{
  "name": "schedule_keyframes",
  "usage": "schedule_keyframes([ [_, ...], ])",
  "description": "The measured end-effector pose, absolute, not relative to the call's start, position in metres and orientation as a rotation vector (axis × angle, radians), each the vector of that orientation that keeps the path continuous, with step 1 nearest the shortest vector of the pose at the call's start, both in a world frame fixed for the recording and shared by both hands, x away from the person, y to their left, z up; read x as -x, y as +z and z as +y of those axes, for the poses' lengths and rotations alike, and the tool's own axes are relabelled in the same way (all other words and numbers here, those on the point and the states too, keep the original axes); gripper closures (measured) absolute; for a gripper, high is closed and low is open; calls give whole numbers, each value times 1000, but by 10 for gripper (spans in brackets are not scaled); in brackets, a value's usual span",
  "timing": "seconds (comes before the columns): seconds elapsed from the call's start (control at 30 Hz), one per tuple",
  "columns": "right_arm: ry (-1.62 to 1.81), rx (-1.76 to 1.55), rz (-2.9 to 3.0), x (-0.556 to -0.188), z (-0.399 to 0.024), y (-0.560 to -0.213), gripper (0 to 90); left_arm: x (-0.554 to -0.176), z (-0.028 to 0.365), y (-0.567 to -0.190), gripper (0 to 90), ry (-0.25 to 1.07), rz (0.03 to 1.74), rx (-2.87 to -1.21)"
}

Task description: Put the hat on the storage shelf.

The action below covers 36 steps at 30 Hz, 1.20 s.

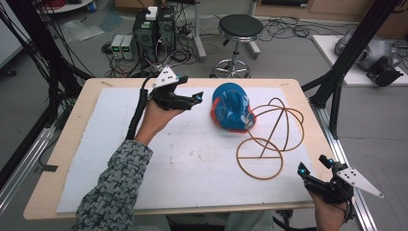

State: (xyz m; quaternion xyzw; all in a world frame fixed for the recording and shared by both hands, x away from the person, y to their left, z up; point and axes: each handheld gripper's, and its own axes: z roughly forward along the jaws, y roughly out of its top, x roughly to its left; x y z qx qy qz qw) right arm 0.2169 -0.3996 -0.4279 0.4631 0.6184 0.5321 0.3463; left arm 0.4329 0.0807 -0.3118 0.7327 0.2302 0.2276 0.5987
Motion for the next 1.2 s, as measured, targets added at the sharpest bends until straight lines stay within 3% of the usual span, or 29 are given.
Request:
schedule_keyframes([
  [0.67,1374,-1203,1617,-216,-401,-429,146,-463,-28,-353,217,390,474,-1774],
  [1.2,1377,-1211,1618,-217,-402,-430,146,-470,-65,-389,315,355,511,-1891],
])
